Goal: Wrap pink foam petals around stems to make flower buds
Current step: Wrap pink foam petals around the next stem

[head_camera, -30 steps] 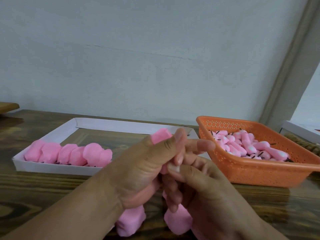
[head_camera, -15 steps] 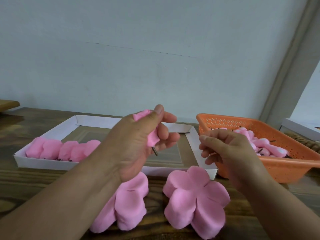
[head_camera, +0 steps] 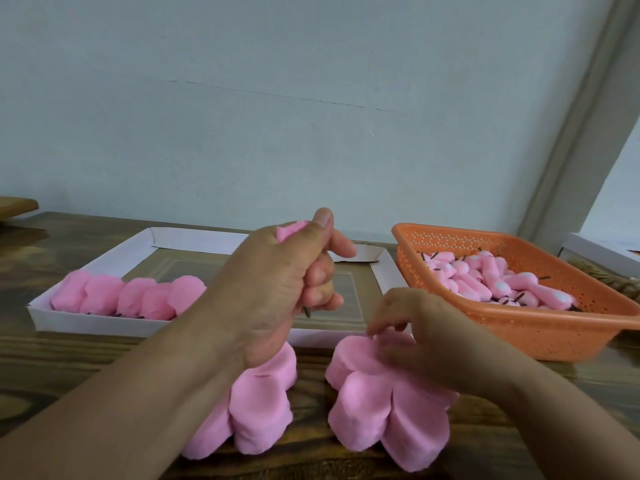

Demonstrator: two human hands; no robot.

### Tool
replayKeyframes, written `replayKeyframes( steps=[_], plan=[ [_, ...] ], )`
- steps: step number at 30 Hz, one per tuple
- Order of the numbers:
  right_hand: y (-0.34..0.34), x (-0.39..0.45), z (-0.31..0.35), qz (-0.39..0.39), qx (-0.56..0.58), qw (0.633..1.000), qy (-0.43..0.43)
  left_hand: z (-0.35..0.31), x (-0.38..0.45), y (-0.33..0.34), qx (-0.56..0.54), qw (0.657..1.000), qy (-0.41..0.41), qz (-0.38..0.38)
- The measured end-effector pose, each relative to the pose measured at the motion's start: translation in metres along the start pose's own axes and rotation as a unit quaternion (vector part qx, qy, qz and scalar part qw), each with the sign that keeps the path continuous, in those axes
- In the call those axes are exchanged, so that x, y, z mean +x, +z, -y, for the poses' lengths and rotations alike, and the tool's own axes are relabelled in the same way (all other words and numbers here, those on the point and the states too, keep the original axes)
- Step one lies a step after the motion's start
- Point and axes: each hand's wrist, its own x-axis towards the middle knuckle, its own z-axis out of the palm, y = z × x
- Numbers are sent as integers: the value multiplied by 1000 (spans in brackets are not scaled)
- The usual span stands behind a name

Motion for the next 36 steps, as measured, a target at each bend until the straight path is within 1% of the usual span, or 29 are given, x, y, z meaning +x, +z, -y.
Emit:
replayKeyframes(
  steps=[7,11,14,18,25,32,34,36],
  plan=[
    [1,0,1,-6,19,1000,-19,4,4,-4,-15,998,-16,-52],
    [9,-1,3,-12,-4,1000,-6,5,3,-2,-16,999,-15,-46],
    [13,-1,7,-18,-21,999,-32,5,2,0,-15,999,-16,-38],
    [13,0,7,-32,-20,998,-41,5,2,0,-17,999,-16,-43],
    [14,0,8,-19,-39,998,-41,6,1,2,-1,999,-17,-45],
    [17,1,9,13,-68,996,-54,6,1,3,1,999,-19,-50],
    [13,2,8,-5,-60,996,-65,7,1,3,3,998,-22,-52],
    [4,2,7,-39,-8,997,-61,7,1,2,5,998,-24,-55]
  ],
)
